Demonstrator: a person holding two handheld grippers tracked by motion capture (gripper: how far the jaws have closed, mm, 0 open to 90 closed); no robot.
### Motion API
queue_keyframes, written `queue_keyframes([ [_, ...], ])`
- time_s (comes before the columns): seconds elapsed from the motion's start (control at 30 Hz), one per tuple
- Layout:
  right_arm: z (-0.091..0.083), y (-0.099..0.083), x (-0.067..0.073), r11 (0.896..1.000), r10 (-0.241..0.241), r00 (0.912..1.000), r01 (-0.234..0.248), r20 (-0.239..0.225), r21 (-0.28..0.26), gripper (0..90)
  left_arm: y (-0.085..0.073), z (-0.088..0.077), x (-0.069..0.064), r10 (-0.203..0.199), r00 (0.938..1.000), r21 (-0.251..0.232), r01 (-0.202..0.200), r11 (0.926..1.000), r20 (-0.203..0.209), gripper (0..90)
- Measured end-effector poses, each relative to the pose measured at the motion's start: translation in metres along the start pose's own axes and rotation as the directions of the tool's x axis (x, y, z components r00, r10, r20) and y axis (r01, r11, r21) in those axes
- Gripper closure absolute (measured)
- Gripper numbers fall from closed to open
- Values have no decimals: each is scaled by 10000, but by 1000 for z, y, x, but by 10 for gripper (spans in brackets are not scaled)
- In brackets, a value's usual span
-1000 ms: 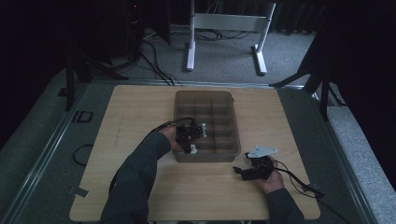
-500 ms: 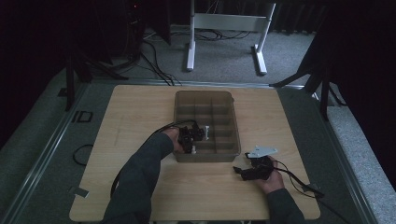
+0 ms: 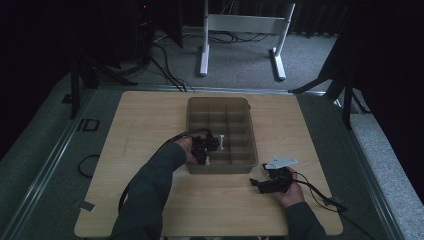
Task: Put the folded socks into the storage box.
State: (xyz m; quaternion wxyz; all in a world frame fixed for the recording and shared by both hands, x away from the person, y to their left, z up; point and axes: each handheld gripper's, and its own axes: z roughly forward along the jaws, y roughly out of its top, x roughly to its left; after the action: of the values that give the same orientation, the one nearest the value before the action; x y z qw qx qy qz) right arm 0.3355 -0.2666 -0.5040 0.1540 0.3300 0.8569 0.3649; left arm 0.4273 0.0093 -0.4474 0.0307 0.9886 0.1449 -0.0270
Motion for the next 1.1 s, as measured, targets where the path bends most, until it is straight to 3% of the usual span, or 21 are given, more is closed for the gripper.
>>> queue_keyframes([
  [0.2,0,0,0,10000,-5,10000,5,-3,-2,186,-1,-5,-2,-44,9998,-25,43,10000,-214,886],
  [0.5,0,0,0,10000,-8,10000,8,-5,-2,187,-16,-23,1,-302,9994,-807,287,9963,-183,718],
  [0.8,0,0,0,10000,-7,10000,7,-4,-1,186,-27,-40,-1,-514,9982,-1540,461,9870,-300,671],
  [0.9,0,0,0,10000,-5,10000,5,-5,-2,187,-32,-44,-1,-694,9970,-1880,617,9802,-347,665],
  [1.0,0,0,0,10000,-7,10000,7,-6,-2,186,-40,-47,1,-951,9953,-2580,873,9622,-178,665],
  [1.1,0,0,0,10000,-8,10000,8,-5,-2,187,-47,-51,2,-1246,9914,-2920,1074,9504,-408,652],
])
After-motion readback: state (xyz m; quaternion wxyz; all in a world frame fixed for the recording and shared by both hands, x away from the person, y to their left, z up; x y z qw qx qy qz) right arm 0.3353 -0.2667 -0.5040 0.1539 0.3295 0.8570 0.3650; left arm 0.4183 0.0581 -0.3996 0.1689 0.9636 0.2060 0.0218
